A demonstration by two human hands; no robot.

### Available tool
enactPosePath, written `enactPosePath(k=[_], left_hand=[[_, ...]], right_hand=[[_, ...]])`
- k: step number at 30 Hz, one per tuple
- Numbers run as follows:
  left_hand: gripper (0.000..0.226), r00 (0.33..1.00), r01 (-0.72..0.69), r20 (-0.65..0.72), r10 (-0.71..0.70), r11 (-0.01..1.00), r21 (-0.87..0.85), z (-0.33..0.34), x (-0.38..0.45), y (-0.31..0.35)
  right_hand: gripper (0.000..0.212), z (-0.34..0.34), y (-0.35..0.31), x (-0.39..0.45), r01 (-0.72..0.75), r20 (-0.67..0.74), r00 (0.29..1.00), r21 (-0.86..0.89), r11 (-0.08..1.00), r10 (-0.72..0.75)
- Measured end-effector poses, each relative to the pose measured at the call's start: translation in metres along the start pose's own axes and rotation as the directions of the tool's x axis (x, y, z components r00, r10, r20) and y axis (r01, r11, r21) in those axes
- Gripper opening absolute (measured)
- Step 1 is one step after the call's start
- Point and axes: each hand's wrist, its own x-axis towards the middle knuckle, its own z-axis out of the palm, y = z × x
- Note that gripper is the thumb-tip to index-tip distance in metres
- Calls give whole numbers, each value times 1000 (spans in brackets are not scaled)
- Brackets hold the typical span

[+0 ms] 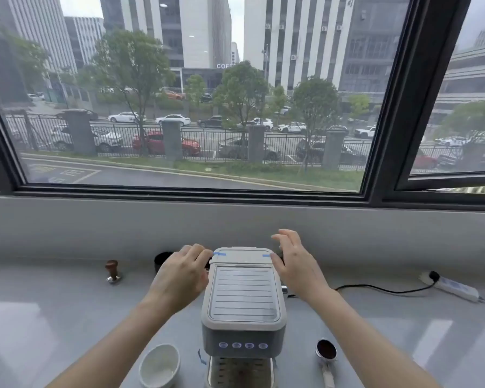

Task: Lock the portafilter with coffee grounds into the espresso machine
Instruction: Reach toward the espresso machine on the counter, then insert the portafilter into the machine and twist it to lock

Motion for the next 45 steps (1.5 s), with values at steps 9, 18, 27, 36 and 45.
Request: enactPosePath(k=[9, 18, 27, 36, 45], left_hand=[[39, 967, 237, 131, -220, 961, -141, 39, -24, 10], [28, 927, 367, 247, -281, 810, -457, 80, -41, 18], [47, 890, 443, 244, -385, 600, -666, 102, -50, 19], [52, 752, 606, 390, -531, 325, -726, 102, -55, 29], [28, 697, 658, 491, -522, 193, -728, 96, -63, 33]], right_hand=[[32, 41, 34, -16, -123, 93, 988, 11, 992, 121], [19, 78, 42, -34, -128, -5, 992, -43, 991, 128], [20, 100, 105, -86, -637, -116, 724, 266, 723, 680], [39, 171, 193, -170, -934, 293, 288, -124, 335, 912], [15, 178, 188, -169, -958, 366, 264, -6, 286, 892]])
